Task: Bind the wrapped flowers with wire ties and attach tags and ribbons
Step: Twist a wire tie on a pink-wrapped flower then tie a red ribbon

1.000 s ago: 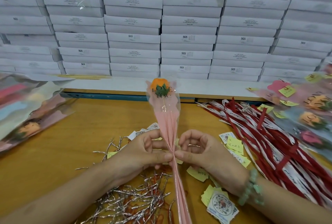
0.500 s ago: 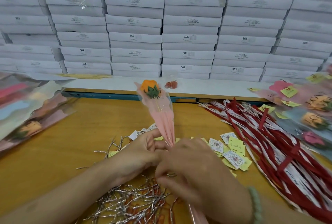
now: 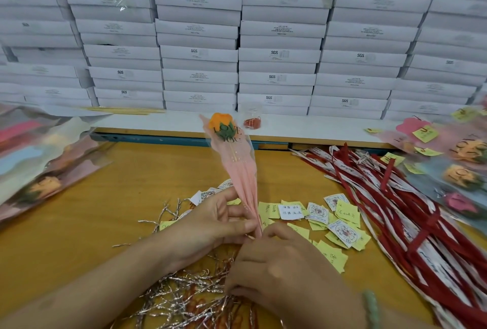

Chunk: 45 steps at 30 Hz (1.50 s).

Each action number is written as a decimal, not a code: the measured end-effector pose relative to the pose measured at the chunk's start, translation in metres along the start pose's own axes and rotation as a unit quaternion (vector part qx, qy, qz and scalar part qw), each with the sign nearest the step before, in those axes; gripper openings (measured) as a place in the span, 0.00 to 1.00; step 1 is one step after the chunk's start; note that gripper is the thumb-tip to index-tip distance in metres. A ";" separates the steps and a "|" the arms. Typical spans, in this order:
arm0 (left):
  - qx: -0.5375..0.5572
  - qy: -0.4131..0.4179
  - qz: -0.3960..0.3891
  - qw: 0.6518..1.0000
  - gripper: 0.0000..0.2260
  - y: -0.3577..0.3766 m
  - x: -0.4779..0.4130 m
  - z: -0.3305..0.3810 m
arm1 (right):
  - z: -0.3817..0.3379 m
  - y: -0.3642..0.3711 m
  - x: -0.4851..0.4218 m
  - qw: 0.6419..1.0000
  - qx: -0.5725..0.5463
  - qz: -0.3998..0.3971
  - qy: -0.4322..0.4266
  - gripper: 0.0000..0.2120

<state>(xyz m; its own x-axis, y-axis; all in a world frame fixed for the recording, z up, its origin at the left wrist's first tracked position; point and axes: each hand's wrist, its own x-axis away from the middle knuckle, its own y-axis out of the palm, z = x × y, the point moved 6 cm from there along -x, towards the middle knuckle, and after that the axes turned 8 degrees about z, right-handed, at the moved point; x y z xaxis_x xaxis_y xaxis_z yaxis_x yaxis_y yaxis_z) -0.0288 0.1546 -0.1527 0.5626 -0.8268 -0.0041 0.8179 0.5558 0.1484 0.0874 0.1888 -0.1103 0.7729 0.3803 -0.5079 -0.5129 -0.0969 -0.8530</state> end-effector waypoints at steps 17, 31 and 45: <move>0.032 0.017 -0.031 0.999 0.21 0.001 -0.002 -0.003 | 0.052 -0.007 0.006 0.762 -0.552 0.108 0.321 0.06; 0.035 0.005 -0.011 0.999 0.22 -0.002 0.000 -0.001 | 0.088 0.009 0.020 0.730 -0.527 0.126 0.416 0.08; 0.032 0.001 -0.012 0.999 0.24 -0.001 0.000 0.000 | 0.084 0.004 0.016 0.819 -0.456 0.115 0.328 0.07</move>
<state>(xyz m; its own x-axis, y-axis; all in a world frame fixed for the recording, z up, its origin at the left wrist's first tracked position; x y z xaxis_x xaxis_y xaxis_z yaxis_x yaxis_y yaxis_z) -0.0292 0.1537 -0.1529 0.5423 -0.8401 -0.0099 0.8224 0.5283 0.2110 0.0660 0.2715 -0.1118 0.8826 -0.2915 -0.3688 -0.4121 -0.8573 -0.3087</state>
